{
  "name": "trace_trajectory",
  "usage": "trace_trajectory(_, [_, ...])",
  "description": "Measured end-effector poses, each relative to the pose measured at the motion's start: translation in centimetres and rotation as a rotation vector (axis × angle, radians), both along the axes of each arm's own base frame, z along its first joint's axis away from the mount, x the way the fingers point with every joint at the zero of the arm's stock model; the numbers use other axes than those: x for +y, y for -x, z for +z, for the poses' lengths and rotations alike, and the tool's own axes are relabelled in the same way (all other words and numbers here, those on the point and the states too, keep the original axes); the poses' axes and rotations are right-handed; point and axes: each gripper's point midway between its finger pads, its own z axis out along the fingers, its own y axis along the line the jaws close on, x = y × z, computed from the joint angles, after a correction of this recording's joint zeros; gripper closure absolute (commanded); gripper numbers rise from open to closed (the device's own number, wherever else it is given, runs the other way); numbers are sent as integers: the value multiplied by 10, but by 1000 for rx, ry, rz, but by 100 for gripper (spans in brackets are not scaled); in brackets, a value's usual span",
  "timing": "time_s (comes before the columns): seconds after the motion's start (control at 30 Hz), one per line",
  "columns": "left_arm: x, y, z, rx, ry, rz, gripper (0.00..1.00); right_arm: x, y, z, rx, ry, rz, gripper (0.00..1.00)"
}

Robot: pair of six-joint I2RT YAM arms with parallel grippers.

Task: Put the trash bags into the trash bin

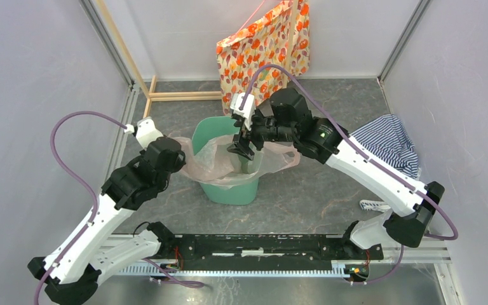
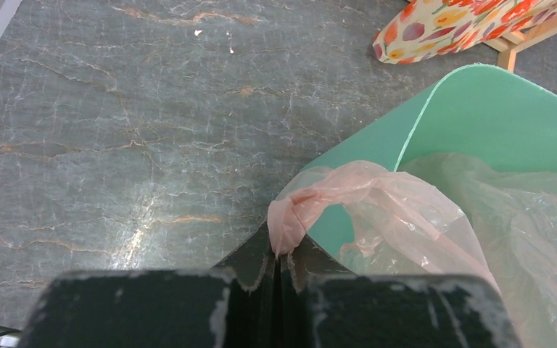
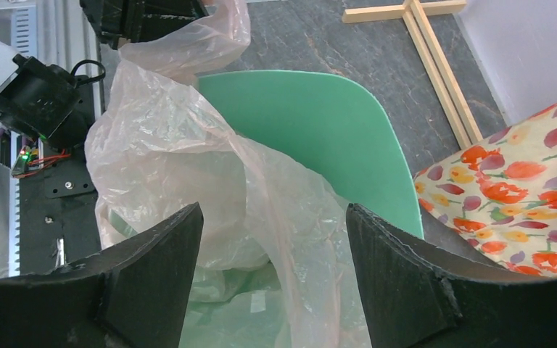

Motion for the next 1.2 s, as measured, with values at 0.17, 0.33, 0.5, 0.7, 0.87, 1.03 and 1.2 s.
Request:
trace_trajectory(0.17, [-1,-1,0,1,-1,0,96,1,3,0,2,1,9,39])
trace_trajectory(0.33, [-1,-1,0,0,0,0,97,4,-1,-4,5,11,0,85])
trace_trajectory(0.5, [-1,-3,1,-3,-5,6,98,17,-26,-10,-1,40,-65,100])
trace_trajectory(0.7, [0,-14,-1,-9,-55,32,98,33,-77,12,-50,26,-236,100])
trace_trajectory(0.87, [2,-21,-7,-1,-97,63,98,23,-113,18,-64,17,-410,100])
trace_trajectory(1.03, [8,-23,-18,22,-142,90,98,11,-150,-4,-23,26,-537,100])
trace_trajectory(1.2, [17,-24,-29,42,-152,136,98,9,-176,-40,43,55,-604,100])
